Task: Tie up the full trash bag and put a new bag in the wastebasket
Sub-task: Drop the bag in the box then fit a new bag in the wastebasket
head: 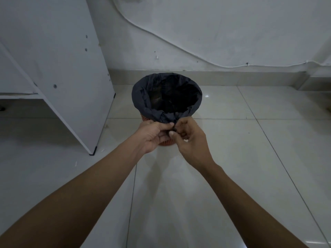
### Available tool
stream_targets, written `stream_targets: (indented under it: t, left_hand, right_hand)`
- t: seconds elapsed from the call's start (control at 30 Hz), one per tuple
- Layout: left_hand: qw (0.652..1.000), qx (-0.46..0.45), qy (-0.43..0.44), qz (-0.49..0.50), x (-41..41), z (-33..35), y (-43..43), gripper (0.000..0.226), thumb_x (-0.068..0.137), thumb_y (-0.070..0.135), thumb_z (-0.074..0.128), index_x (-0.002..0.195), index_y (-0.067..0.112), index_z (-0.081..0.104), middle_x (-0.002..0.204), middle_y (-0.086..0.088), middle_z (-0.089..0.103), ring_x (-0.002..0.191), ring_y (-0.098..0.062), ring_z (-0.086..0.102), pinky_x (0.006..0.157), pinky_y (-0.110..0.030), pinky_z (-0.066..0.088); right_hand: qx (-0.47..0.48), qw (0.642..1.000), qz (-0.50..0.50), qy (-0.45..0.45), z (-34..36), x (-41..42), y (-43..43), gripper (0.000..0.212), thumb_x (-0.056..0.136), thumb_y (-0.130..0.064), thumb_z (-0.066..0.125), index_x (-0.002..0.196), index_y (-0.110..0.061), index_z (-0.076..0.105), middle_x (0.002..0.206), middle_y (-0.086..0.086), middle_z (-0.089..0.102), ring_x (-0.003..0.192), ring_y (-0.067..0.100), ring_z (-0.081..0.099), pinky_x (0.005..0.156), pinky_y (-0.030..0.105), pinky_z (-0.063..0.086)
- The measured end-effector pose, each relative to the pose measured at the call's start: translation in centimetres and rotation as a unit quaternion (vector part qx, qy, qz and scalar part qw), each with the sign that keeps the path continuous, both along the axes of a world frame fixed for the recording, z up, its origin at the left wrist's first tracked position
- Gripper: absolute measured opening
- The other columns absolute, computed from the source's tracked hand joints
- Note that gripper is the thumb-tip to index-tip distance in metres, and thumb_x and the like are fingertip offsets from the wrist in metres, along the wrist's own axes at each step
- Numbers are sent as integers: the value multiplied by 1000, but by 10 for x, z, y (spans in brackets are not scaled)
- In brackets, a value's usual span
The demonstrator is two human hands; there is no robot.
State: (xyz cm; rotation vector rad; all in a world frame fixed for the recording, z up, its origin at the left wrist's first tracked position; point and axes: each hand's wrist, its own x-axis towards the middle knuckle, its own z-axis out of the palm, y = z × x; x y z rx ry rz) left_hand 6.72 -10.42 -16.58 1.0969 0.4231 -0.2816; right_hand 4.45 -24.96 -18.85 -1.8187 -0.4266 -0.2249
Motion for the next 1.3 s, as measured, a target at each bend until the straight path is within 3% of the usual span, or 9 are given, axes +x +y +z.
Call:
stream_targets:
  t: [0.1, 0.2, 0.33, 0.47, 0.57, 0.73, 0.93, 1.1, 1.3]
  left_hand:
    - [1000, 2, 7, 1, 1, 1, -2, 35, 88, -7, 66, 122, -11, 61, 107, -24, 71, 86, -27, 73, 62, -31, 62]
    - [1000, 2, 22, 6, 3, 1, -3, 34, 87, -8, 66, 121, -11, 61, 104, -23, 72, 83, -25, 73, 62, -31, 62]
    - [999, -10, 37, 4, 4, 3, -4, 24, 88, -6, 66, 112, -6, 64, 84, -13, 74, 66, -18, 73, 50, -25, 56]
    - [999, -7, 35, -13, 6, 5, -4, 11, 90, -5, 63, 99, -1, 66, 74, -8, 75, 61, -14, 72, 50, -24, 57]
    - [999, -21, 13, -34, 4, 6, -5, 12, 92, -4, 61, 104, -3, 65, 74, -9, 74, 58, -14, 70, 55, -24, 58]
    - [996, -9, -18, -86, -5, -2, 4, 28, 95, -2, 55, 123, 1, 62, 104, -12, 73, 93, -22, 70, 83, -40, 60]
    - [1000, 14, -12, -7, -8, -8, 3, 20, 87, -9, 65, 107, -3, 66, 93, -11, 73, 73, -14, 72, 63, -22, 57]
    - [999, -11, -1, 30, -6, -8, 2, 10, 85, -9, 68, 94, -6, 68, 86, -16, 74, 71, -19, 72, 61, -21, 58]
    - [999, -2, 21, 33, -6, -6, 1, 6, 87, -4, 68, 93, -2, 68, 77, -11, 73, 63, -15, 71, 59, -21, 58]
  right_hand:
    - [24, 998, -19, 57, 4, 5, 2, 11, 88, -5, 74, 96, -11, 72, 83, -1, 72, 78, 11, 68, 73, 23, 56]
    - [-14, 998, -17, 58, 0, 4, 1, 13, 89, -7, 73, 100, -8, 79, 89, 0, 77, 81, 10, 71, 76, 19, 56]
    - [-90, 995, -6, -46, -4, 1, -1, 20, 84, 0, 76, 104, -2, 76, 94, 6, 72, 82, 7, 62, 79, 8, 47]
    - [-159, 978, -17, -133, -6, 5, 0, 17, 85, 7, 72, 100, 0, 76, 91, 13, 66, 84, 22, 60, 76, 27, 52]
    - [-185, 970, -55, -150, -6, 9, 3, 13, 87, 10, 66, 92, 1, 75, 84, 14, 59, 82, 25, 53, 72, 24, 45]
    - [-149, 984, -94, -21, -2, 15, 6, 15, 93, 3, 61, 91, -1, 75, 90, 6, 56, 85, 18, 54, 72, 10, 41]
    - [-4, 986, -99, 134, 6, 17, 4, 4, 88, -10, 74, 89, -13, 73, 79, -1, 72, 73, 10, 66, 71, 26, 56]
    - [-8, 992, -99, 73, 7, 14, 3, 2, 87, -10, 76, 87, -9, 74, 78, -2, 72, 73, 9, 66, 70, 24, 55]
    - [13, 997, -52, 60, -10, 5, 1, 18, 89, 0, 70, 105, -8, 70, 101, 4, 70, 92, 12, 65, 84, 20, 53]
